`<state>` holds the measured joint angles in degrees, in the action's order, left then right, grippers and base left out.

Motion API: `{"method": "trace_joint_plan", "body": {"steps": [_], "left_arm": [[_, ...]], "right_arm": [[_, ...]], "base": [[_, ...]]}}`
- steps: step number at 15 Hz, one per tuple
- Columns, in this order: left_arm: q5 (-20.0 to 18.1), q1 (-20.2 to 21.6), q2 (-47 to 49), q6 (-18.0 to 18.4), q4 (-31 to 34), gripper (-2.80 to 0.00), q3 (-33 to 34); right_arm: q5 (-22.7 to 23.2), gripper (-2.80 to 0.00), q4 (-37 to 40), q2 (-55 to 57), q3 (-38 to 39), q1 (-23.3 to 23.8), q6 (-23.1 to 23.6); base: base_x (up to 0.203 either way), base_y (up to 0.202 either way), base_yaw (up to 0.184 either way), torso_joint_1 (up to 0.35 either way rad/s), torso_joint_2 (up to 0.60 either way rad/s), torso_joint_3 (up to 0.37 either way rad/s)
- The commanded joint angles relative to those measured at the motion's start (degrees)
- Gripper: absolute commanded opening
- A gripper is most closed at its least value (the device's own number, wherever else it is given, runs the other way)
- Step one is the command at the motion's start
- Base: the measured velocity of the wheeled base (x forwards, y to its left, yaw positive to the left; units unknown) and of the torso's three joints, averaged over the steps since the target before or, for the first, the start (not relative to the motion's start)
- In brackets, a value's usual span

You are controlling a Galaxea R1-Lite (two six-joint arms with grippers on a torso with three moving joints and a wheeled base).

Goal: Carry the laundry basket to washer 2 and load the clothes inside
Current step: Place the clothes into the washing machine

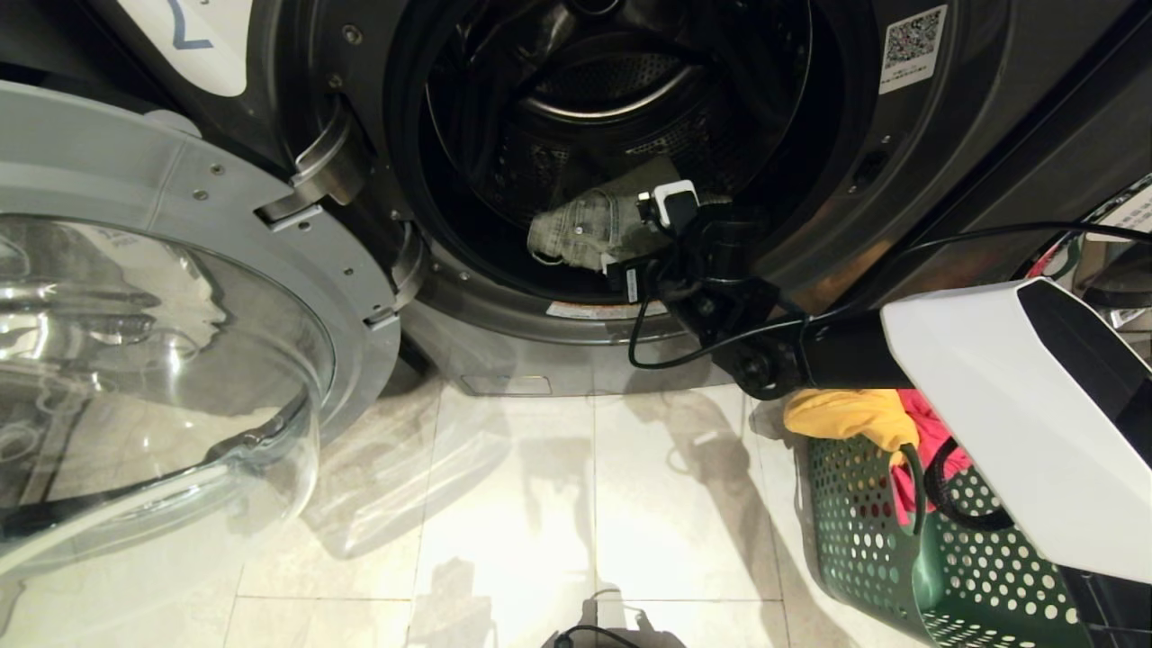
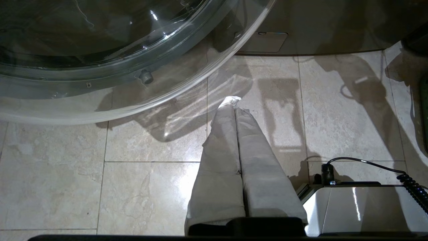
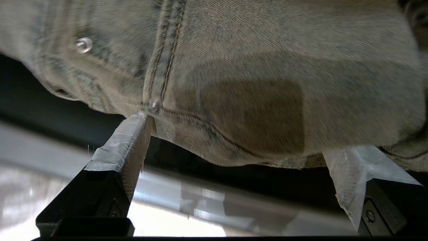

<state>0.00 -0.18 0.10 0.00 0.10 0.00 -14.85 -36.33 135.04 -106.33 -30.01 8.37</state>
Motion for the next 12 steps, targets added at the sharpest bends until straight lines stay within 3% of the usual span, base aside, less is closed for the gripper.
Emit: {"method": "trace_joint_plan", "body": {"steps": [1, 4, 6, 12], "left_arm": [[0.00, 0.01, 0.08, -0.03, -0.01, -2.80, 0.00], [0.00, 0.01, 0.08, -0.01, -0.01, -2.80, 0.00], [0.00, 0.01, 0.00, -0.01, -0.01, -2.80, 0.00], [0.00, 0.01, -0.01, -0.09, -0.01, -2.80, 0.00]], "right_arm": [[0.12, 0.00, -4.27, 3.93, -6.21, -0.11, 0.49], [0.38, 0.00, -23.48, 6.09, -6.31, -0.71, 5.07], [0.05, 0.00, -31.34, 6.64, -6.06, -1.72, 7.07], [-0.44, 0.00, -31.93, -5.55, 1.85, -5.44, 6.27]], "base": [[0.000, 0.000, 0.000, 0.000, 0.00, 0.000], [0.000, 0.000, 0.000, 0.000, 0.00, 0.000], [0.000, 0.000, 0.000, 0.000, 0.00, 0.000], [0.000, 0.000, 0.000, 0.000, 0.00, 0.000]]}}
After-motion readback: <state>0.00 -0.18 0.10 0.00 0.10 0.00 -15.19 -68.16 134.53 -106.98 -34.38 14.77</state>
